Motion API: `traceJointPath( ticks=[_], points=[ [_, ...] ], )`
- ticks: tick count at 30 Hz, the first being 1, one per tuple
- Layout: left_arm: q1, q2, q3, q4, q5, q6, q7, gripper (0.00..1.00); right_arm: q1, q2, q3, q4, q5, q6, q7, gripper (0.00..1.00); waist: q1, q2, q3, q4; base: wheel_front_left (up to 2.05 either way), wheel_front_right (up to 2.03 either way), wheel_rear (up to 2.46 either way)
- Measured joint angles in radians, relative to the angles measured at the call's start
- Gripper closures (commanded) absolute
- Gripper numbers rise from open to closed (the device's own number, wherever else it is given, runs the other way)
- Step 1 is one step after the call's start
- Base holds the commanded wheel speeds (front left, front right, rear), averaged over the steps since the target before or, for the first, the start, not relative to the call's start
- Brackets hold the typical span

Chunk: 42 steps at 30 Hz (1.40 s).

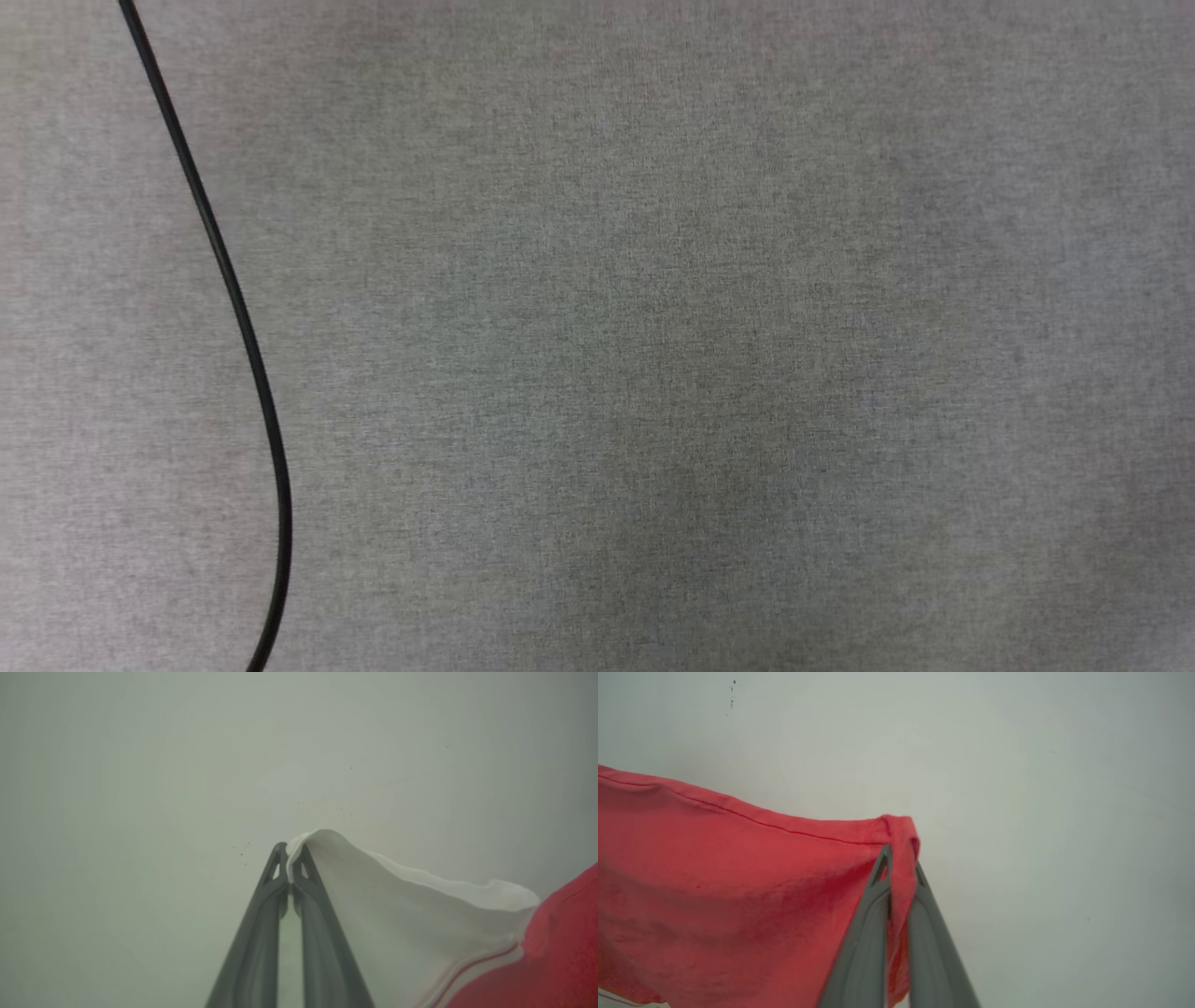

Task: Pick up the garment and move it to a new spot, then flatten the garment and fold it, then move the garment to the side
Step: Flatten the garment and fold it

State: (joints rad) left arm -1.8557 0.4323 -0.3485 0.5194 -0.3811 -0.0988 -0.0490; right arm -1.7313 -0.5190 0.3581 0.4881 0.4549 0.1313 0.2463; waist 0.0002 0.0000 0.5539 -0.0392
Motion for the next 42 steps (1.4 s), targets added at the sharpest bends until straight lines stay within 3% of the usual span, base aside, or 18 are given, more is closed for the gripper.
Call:
traceJointPath(
  ticks=[10,18,23,28,42],
  points=[
    [0.002,-0.008,-0.035,0.141,-0.013,-0.017,-0.079,1.00,-0.047,0.013,0.128,0.205,0.053,0.000,-0.134,1.00,0.0000,0.0000,0.058,-0.002,0.00,0.00,0.00],
    [0.208,0.017,-0.058,0.160,-0.041,-0.024,-0.154,1.00,0.099,0.041,0.240,0.258,0.162,0.000,-0.232,1.00,-0.0001,0.0000,0.043,-0.002,0.00,0.00,0.00],
    [0.410,0.031,-0.053,0.108,-0.080,-0.017,-0.181,1.00,0.223,0.025,0.328,0.245,0.215,0.000,-0.268,1.00,-0.0001,0.0000,0.014,0.009,0.00,0.00,0.00],
    [0.655,0.039,-0.042,0.015,-0.108,0.023,-0.198,1.00,0.366,-0.011,0.395,0.209,0.276,0.000,-0.304,1.00,-0.0002,0.0000,-0.035,0.020,0.00,0.00,0.00],
    [1.330,0.072,-0.035,-0.344,-0.188,0.209,-0.177,1.00,0.830,-0.097,0.491,0.087,0.405,0.000,-0.374,1.00,-0.0004,0.0000,-0.224,0.050,0.00,0.00,0.00]
  ],
)
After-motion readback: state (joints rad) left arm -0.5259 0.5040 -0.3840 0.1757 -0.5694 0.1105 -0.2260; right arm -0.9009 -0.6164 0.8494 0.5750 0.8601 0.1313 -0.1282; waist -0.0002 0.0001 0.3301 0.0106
